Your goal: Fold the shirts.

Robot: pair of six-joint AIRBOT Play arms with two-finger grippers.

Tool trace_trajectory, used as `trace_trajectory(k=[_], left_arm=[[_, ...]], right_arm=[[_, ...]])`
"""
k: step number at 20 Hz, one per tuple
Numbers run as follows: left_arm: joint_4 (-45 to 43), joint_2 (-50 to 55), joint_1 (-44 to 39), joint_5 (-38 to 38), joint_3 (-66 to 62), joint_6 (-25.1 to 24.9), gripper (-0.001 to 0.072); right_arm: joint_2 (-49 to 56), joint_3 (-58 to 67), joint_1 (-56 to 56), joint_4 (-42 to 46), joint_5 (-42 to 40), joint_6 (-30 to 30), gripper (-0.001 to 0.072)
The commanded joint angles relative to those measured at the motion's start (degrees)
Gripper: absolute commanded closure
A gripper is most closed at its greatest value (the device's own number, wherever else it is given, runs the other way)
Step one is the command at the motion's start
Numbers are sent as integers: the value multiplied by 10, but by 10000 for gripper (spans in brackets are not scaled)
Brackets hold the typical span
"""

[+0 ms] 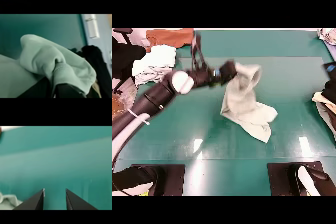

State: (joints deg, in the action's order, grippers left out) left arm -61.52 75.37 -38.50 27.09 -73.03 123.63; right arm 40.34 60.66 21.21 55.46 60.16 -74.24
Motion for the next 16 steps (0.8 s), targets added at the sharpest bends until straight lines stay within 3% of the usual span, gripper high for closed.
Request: trace_trajectory(k=[1, 4, 6, 8, 11, 12, 14, 16], left_arm=[[-48, -9, -2, -11, 148, 135, 676], [-126, -37, -1, -16, 172, 180, 676], [-239, -71, 5, -7, 172, 272, 676], [-298, -109, 42, 58, 172, 330, 676], [-323, -157, 120, 183, 172, 338, 675], [-325, -165, 142, 207, 172, 334, 641], [-325, -171, 181, 246, 172, 336, 32], [-350, -170, 212, 281, 172, 334, -4]], right_arm=[[50, 0, -66, 94, 130, -27, 405], [89, 0, -112, 125, 160, -47, 406], [106, 0, -132, 127, 159, -48, 406], [118, 0, -144, 127, 160, -49, 406], [122, 0, -151, 126, 159, -54, 406], [122, 0, -151, 123, 159, -55, 405], [122, 0, -151, 120, 161, -59, 406], [122, 0, -151, 120, 165, -59, 405]])
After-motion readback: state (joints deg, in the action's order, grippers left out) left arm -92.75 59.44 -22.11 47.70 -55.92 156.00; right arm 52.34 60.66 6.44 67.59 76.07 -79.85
